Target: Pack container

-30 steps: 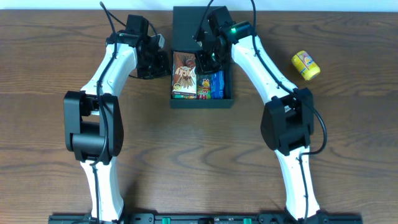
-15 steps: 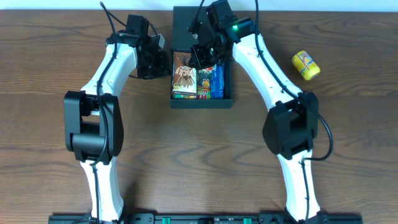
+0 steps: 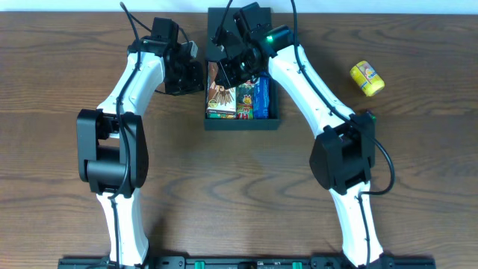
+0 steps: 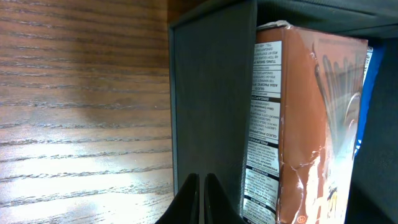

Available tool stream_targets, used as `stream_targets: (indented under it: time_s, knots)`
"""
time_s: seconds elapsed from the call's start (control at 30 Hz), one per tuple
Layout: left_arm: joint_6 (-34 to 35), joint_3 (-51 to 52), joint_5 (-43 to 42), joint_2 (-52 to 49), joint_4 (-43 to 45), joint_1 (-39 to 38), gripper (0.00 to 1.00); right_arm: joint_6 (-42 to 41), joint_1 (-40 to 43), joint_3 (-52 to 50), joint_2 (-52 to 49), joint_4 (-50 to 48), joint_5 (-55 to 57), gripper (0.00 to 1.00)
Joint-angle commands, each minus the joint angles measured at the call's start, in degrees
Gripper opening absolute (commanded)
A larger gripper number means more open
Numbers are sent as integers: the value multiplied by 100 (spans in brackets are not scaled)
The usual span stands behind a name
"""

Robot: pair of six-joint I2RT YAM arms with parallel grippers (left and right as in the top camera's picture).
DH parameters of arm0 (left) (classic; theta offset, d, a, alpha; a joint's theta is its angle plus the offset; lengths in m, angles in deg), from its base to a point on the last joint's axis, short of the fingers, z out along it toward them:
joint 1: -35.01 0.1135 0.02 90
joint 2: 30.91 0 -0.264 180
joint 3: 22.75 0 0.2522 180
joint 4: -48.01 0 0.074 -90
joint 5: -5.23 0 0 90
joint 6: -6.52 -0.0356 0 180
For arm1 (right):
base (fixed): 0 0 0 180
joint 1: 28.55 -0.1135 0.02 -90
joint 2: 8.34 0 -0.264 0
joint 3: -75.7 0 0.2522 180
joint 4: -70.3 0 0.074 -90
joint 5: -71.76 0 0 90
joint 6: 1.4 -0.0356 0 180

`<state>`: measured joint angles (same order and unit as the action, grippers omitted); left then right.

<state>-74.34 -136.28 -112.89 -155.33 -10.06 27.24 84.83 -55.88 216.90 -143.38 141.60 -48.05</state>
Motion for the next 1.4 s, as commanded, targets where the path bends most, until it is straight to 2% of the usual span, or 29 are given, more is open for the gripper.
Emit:
stream_targets:
  time_s: [0.0,0.97,1.13,1.37]
  knots:
    - [-11,28,2,-83,4,11,6,109,-9,26,-9,-28,-39,1]
    - [13,28,0,-83,4,76,6,105,-17,-1021,-11,-826,87,1]
    - [11,28,0,-83,4,76,6,81,-17,-988,-7,-914,81,1]
    - [13,28,2,-83,4,76,6,52,280,-271,260,-778,-433,1]
